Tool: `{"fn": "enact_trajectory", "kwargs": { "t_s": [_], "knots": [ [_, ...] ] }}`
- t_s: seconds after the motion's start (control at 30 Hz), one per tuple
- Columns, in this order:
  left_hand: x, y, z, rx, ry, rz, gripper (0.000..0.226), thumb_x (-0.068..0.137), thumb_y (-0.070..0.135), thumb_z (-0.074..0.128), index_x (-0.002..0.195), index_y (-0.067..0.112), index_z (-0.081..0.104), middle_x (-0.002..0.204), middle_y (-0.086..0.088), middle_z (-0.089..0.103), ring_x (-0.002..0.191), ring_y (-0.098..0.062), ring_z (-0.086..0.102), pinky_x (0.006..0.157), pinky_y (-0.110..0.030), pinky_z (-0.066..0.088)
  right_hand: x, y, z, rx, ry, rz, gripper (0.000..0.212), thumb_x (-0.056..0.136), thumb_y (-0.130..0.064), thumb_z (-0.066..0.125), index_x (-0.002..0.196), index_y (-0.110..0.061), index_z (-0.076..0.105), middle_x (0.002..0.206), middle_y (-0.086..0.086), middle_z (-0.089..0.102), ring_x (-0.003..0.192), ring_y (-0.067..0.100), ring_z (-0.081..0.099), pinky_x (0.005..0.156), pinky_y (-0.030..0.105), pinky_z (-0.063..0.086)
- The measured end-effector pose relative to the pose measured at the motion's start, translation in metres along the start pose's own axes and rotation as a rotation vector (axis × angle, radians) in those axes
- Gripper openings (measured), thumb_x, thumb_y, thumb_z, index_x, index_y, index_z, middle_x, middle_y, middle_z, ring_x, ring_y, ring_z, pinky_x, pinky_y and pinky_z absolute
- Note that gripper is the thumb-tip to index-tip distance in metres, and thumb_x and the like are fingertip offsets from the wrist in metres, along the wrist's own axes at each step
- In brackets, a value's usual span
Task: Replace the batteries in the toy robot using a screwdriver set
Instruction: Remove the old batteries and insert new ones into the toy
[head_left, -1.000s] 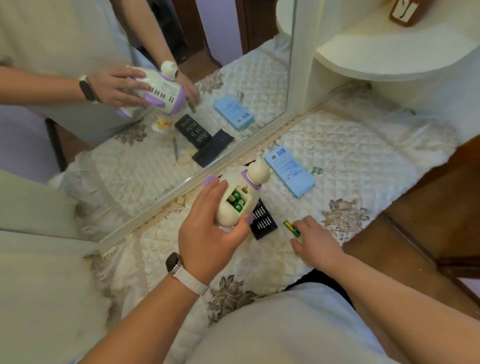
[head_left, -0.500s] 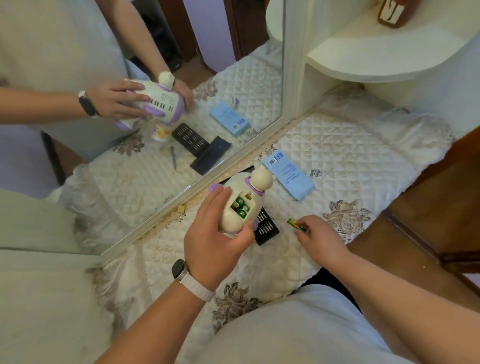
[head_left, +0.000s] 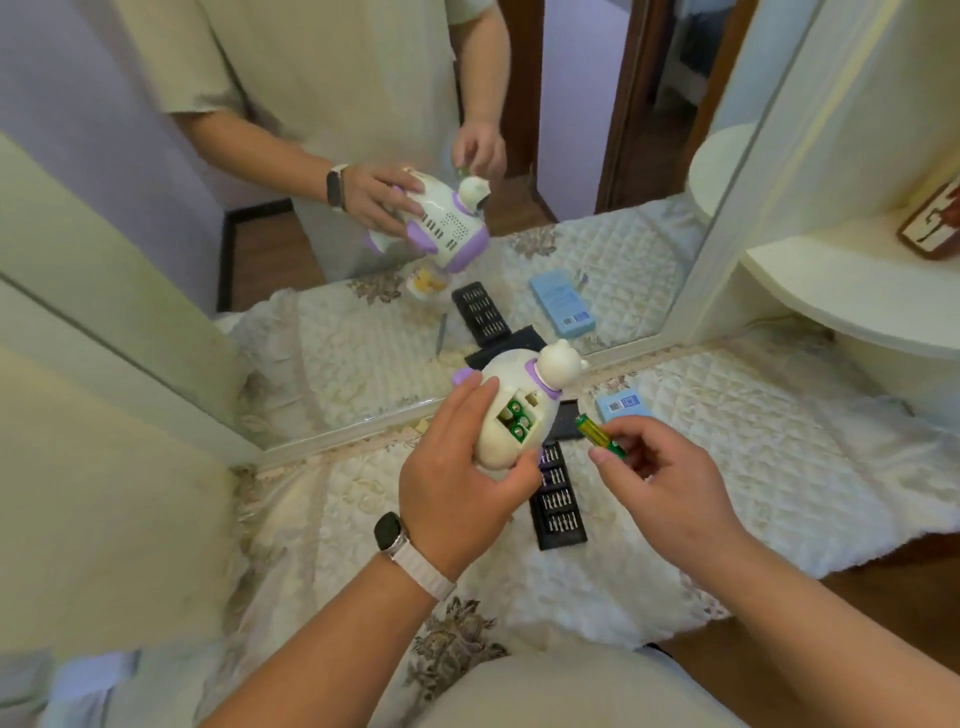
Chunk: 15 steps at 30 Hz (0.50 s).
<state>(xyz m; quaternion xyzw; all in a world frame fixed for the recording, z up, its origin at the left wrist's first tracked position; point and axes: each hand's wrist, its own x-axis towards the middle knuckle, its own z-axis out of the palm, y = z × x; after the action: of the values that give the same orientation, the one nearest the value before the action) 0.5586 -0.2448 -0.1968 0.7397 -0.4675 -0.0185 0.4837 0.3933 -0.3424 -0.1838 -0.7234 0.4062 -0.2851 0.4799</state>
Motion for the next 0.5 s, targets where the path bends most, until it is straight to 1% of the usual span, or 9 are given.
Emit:
{"fn": "enact_trajectory", "kwargs": {
  "t_s": [0.1,0.2,0.23,0.27,0.33,0.37,0.43,0.5],
  "knots": [
    [0.002,0.009,0.004,0.020,0.049,-0.010,0.065,0.071,0.040,0.070,0.131,0.017,0.060,0.138,-0.004,0.058,0.129,-0.002,0.050,0.098,-0.016,0.047,0.008,-0.020,-0.010,-0.018,-0.046,-0.102,0.033,0.080,-0.009,0.075,0.085,-0.040,0.064,0.076,-0.011,0.061,0.066,0.007,0.053,0.060,0.011,0.041],
    [0.002,0.020,0.009,0.078,0.072,-0.011,0.063,0.071,0.042,0.070,0.129,0.019,0.062,0.139,0.000,0.058,0.126,0.003,0.048,0.095,-0.013,0.045,0.017,-0.030,-0.018,0.091,-0.084,-0.120,0.039,0.079,-0.001,0.073,0.088,-0.039,0.067,0.078,-0.018,0.063,0.066,0.006,0.055,0.063,0.012,0.043],
    [0.002,0.024,0.011,0.089,0.081,-0.012,0.062,0.071,0.042,0.070,0.128,0.018,0.062,0.139,0.000,0.058,0.125,0.003,0.049,0.094,-0.014,0.047,0.020,-0.032,-0.020,0.133,-0.095,-0.119,0.038,0.079,-0.001,0.074,0.087,-0.038,0.069,0.078,-0.018,0.064,0.067,0.006,0.056,0.065,0.014,0.045],
    [0.002,0.028,0.013,0.092,0.090,-0.014,0.062,0.071,0.042,0.070,0.128,0.018,0.063,0.138,0.000,0.058,0.125,0.002,0.050,0.094,-0.016,0.048,0.022,-0.034,-0.022,0.171,-0.116,-0.121,0.033,0.079,-0.004,0.074,0.086,-0.036,0.071,0.080,-0.015,0.066,0.068,0.007,0.057,0.066,0.017,0.048],
    [0.002,0.036,0.018,0.086,0.103,-0.026,0.061,0.072,0.041,0.071,0.128,0.018,0.063,0.139,0.001,0.058,0.126,0.000,0.052,0.094,-0.019,0.051,0.027,-0.037,-0.027,0.210,-0.167,-0.128,0.027,0.077,-0.013,0.071,0.091,-0.036,0.072,0.084,-0.007,0.069,0.072,0.012,0.061,0.068,0.023,0.052],
    [0.001,0.039,0.021,0.087,0.106,-0.035,0.062,0.072,0.041,0.073,0.128,0.018,0.062,0.140,0.002,0.057,0.127,0.001,0.051,0.094,-0.020,0.051,0.029,-0.039,-0.031,0.208,-0.196,-0.139,0.027,0.079,-0.011,0.071,0.093,-0.035,0.072,0.084,-0.005,0.070,0.072,0.012,0.063,0.068,0.023,0.052],
    [0.001,0.045,0.026,0.096,0.116,-0.050,0.063,0.072,0.042,0.073,0.129,0.019,0.062,0.140,0.002,0.057,0.127,0.005,0.049,0.093,-0.022,0.053,0.033,-0.041,-0.037,0.185,-0.232,-0.158,0.033,0.083,-0.003,0.069,0.095,-0.034,0.070,0.078,-0.006,0.070,0.066,0.005,0.062,0.064,0.017,0.050],
    [0.001,0.052,0.031,0.105,0.132,-0.061,0.063,0.072,0.043,0.072,0.129,0.019,0.062,0.139,0.003,0.058,0.127,0.008,0.047,0.093,-0.022,0.053,0.037,-0.042,-0.042,0.164,-0.255,-0.164,0.035,0.084,-0.003,0.068,0.095,-0.036,0.068,0.076,-0.006,0.070,0.063,0.004,0.062,0.061,0.016,0.050]
  ]
}}
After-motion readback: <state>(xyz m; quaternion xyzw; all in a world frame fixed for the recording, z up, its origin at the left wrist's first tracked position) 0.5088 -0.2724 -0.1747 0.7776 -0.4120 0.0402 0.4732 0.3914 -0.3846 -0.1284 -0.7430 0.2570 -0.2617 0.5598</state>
